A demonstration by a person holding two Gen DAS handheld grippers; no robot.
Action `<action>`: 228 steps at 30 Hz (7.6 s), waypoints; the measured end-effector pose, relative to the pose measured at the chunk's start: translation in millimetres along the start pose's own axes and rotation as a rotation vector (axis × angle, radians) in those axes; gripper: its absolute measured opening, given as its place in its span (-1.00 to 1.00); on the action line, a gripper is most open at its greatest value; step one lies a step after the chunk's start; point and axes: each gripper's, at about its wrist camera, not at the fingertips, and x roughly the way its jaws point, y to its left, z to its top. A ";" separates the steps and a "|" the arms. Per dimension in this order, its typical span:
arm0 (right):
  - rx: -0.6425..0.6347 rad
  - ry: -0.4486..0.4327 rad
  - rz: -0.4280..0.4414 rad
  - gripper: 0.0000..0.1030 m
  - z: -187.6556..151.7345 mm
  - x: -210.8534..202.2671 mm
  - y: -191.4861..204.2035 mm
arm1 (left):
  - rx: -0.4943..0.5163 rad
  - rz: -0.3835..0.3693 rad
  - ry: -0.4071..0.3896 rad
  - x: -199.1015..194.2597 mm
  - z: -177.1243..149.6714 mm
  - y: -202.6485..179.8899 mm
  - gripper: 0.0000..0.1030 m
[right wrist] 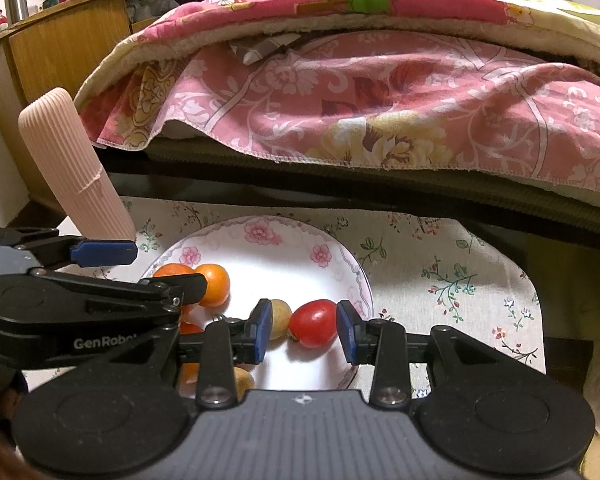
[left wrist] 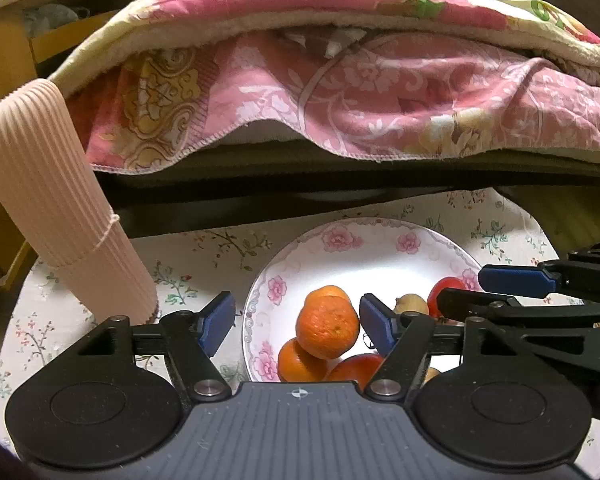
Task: Organize fruits
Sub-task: 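Move both tools back from the plate toward the remaining fruits, then grasp the brown longan with the left tool while the right tool grasps the red tomato, then carry the longan and red tomato over the white plate with both tools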
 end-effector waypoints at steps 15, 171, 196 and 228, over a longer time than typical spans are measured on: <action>0.016 -0.041 0.030 -0.28 4.1 -23.0 6.4 | -0.002 0.029 -0.028 -31.1 2.5 2.8 0.50; -0.052 0.321 0.042 -0.44 -77.3 -57.8 35.3 | 0.149 -0.140 0.238 -41.4 -85.6 -22.4 -0.35; 0.006 0.208 0.049 -0.44 -50.9 -82.2 30.5 | 0.123 -0.127 0.151 -67.5 -68.2 -21.6 -0.35; 0.065 0.118 0.046 -0.44 6.7 -41.2 8.8 | 0.092 -0.075 0.088 -21.3 -2.5 -16.4 -0.38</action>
